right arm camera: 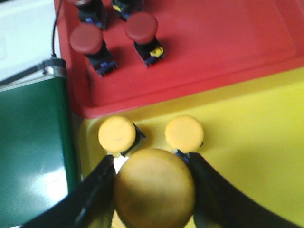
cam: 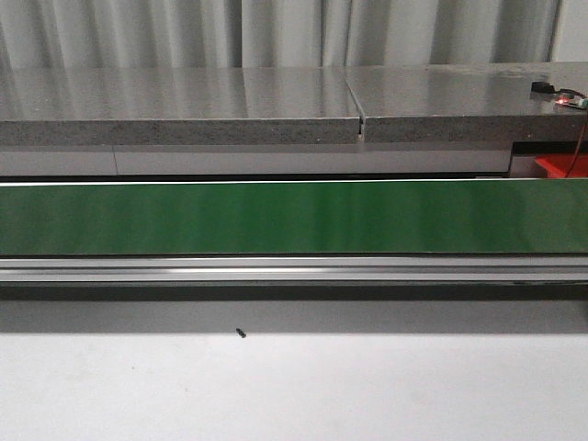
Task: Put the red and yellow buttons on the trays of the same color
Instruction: 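Lift the second yellow button with the right gripper into the yellow tray and release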
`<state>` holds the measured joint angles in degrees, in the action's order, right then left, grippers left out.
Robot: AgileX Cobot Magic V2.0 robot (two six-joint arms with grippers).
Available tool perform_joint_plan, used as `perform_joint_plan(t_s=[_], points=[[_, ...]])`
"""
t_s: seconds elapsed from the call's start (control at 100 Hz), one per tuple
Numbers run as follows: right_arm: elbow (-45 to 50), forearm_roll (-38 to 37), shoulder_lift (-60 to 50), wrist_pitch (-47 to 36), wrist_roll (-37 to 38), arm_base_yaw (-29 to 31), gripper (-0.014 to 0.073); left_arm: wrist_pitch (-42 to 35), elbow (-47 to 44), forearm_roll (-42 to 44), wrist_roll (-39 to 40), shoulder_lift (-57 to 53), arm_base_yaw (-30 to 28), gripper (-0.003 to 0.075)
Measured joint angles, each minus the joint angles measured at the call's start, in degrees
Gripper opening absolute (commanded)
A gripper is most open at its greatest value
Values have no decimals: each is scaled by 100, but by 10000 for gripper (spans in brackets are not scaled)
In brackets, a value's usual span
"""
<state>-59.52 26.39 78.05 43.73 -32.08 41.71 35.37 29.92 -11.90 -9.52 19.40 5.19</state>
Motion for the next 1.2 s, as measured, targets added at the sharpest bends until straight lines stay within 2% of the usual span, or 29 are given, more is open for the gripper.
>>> perform_joint_plan(t_s=[0.3,0.67,1.2], points=[[1279,497,24,-949,-74,585,73,0,0,0,0,0,0,-20],[1304,1415,536,-1178,-866,705,73,0,0,0,0,0,0,-20],[1304,1489,1109,-1483,-1102,705,73,0,0,0,0,0,0,-20]])
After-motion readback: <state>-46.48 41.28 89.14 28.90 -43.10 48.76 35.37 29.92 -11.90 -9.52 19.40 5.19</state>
